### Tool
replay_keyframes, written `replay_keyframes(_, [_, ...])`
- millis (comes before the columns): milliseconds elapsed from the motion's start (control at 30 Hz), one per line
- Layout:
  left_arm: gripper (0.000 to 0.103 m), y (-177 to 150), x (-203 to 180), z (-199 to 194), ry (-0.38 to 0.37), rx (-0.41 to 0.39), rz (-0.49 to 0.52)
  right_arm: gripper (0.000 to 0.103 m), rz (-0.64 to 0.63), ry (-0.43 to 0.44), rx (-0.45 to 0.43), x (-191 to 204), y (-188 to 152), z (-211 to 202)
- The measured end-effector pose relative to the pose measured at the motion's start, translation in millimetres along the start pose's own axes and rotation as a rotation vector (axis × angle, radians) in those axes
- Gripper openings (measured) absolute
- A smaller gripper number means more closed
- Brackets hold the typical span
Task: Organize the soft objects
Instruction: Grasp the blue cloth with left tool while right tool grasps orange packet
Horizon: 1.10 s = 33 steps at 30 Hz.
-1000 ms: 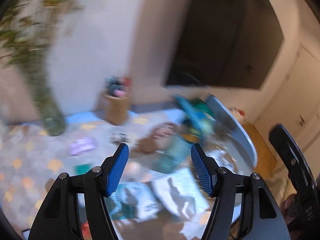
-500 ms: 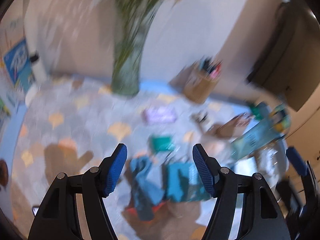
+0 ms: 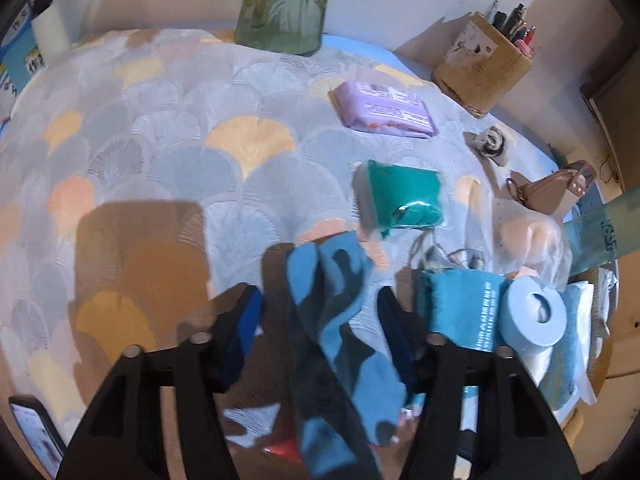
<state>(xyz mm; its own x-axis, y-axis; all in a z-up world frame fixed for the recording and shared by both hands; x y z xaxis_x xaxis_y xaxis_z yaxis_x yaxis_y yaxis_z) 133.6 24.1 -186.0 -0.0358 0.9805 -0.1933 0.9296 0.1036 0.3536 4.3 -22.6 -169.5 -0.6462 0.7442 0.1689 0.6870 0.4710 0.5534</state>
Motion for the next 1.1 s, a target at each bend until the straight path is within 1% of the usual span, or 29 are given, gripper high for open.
replay_keyframes(33, [0.041,0,4,-1,0.001,-0.006,-0.012,0.074,-0.006,-0.006,0.002,0,1,4])
replay_keyframes(67, [0.034,1,10,-2,-0.003,-0.013,-0.032,0.074,-0.016,-0.01,0.001,0,3,9])
replay_keyframes(100, [0.025,1,15,-3,-0.009,-0.02,-0.055,0.074,-0.026,-0.016,-0.003,1,4,13])
replay_keyframes(167, [0.016,2,27,-2,0.0,-0.031,-0.091,0.074,-0.028,-0.023,-0.003,0,6,21])
replay_keyframes(200, [0.013,3,31,-2,0.002,-0.037,-0.1,0.074,-0.026,-0.021,-0.003,1,7,25])
replay_keyframes(333, [0.011,3,35,-4,0.008,-0.053,-0.111,0.074,-0.041,-0.041,-0.016,0,15,35])
replay_keyframes(367, [0.01,4,36,-4,0.009,-0.056,-0.114,0.071,-0.042,-0.04,-0.014,-1,15,37])
replay_keyframes(400, [0.01,3,37,-5,0.009,-0.059,-0.118,0.06,-0.038,-0.037,-0.008,-3,16,40])
replay_keyframes(433, [0.01,3,39,-5,0.012,-0.062,-0.126,0.056,-0.034,-0.042,-0.004,-5,16,41])
replay_keyframes(467, [0.01,2,41,-6,0.016,-0.064,-0.138,0.047,-0.03,-0.047,-0.01,-6,17,40])
replay_keyframes(500, [0.01,2,44,-6,0.013,-0.067,-0.159,0.044,-0.023,-0.038,-0.005,-7,18,40])
replay_keyframes(633, [0.01,0,53,-14,-0.007,-0.095,-0.226,0.041,0.006,-0.025,0.001,-15,20,37])
replay_keyframes(833, [0.01,6,62,-33,0.002,-0.15,-0.258,0.04,0.03,-0.031,0.006,-29,17,26])
replay_keyframes(967, [0.01,11,60,-47,0.006,-0.194,-0.262,0.04,0.041,-0.042,-0.023,-39,24,13])
replay_keyframes(1100, [0.01,11,57,-55,0.009,-0.215,-0.264,0.04,0.052,-0.049,-0.048,-39,23,1])
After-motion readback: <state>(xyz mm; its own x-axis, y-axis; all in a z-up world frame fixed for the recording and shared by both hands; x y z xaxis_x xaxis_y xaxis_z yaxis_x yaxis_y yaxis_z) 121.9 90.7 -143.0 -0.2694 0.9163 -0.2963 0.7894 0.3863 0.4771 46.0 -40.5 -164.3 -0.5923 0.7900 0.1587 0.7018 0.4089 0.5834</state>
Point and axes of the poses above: each gripper's, at about its wrist camera, not at the fingertips, and z roughly the way its jaws point, x to its left, y to its top, the point moved 10 cm from there along z, roughly the way its jaws point, and after that the axes turned 6 degrees about z, right-handed, at the moved point
